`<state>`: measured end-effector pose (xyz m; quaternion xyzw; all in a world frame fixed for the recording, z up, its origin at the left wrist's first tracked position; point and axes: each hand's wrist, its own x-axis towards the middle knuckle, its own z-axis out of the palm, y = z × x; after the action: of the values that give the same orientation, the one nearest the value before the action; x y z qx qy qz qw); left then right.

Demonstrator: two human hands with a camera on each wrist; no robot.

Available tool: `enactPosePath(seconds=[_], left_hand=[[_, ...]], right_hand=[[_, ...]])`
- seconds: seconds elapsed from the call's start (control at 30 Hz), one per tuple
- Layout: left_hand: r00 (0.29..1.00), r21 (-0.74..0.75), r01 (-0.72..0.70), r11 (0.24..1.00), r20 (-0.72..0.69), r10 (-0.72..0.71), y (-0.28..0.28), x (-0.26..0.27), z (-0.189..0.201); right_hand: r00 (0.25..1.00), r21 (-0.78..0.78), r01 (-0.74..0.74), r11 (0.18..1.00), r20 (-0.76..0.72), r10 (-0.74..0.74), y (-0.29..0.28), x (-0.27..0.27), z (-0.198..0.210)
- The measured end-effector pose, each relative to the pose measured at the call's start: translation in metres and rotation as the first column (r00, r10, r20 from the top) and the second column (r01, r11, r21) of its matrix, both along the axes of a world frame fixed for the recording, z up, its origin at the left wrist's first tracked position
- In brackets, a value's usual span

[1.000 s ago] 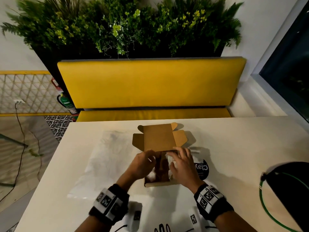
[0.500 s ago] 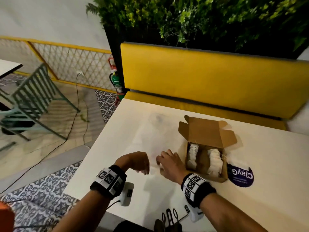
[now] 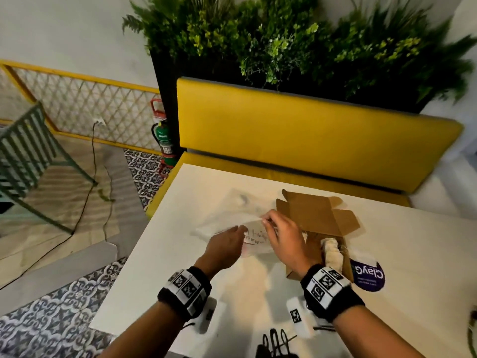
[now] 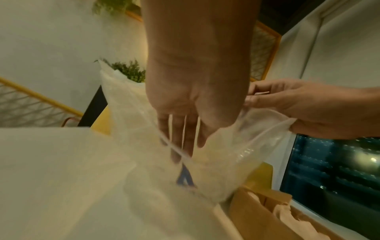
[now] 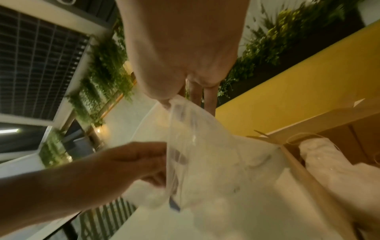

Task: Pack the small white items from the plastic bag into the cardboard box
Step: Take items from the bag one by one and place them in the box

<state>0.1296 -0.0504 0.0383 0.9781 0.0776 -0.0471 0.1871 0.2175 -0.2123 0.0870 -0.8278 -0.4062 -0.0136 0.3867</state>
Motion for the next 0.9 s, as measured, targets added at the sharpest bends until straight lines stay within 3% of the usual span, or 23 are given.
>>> enactPosePath(seconds=[0.07, 0.13, 0.27, 0.5, 0.63, 0.77, 0.9], left_hand=[[0.979, 0.033, 0.06, 0.998, -0.197, -0.052, 0.011, 0.011, 0.006], [0.948, -0.022, 0.032, 0.999, -0.316, -0.037, 0.017, 0.023, 0.014], [0.951, -0.108, -0.053, 0.993, -0.31, 0.016, 0.027, 0.043, 0.036], [0.937, -0.213, -0.15, 0.965, -0.343, 0.07, 0.046, 0.054, 0.056], [0.914, -0.376, -0.259, 0.89, -0.393, 0.1, 0.045, 0.05, 0.06], [0.916, -0.345, -0.243, 0.907, -0.388, 0.098, 0.049, 0.05, 0.064], [0.911, -0.194, -0.187, 0.963, -0.401, 0.096, 0.046, 0.05, 0.065]], right_hand=[[0.996, 0.051, 0.078, 0.996, -0.036, -0.076, 0.003, 0.002, 0.014], [0.992, 0.069, 0.116, 0.991, -0.063, -0.112, 0.006, 0.003, 0.023], [0.986, 0.097, 0.147, 0.984, -0.089, -0.139, 0.014, 0.0, 0.037], [0.989, 0.142, 0.124, 0.982, 0.061, -0.134, 0.025, -0.005, 0.06], [0.988, 0.156, 0.098, 0.983, 0.106, -0.115, 0.028, -0.011, 0.066], [0.991, 0.157, 0.086, 0.984, 0.087, -0.1, 0.03, -0.011, 0.064], [0.997, 0.145, 0.061, 0.988, 0.044, -0.068, 0.032, -0.01, 0.06]])
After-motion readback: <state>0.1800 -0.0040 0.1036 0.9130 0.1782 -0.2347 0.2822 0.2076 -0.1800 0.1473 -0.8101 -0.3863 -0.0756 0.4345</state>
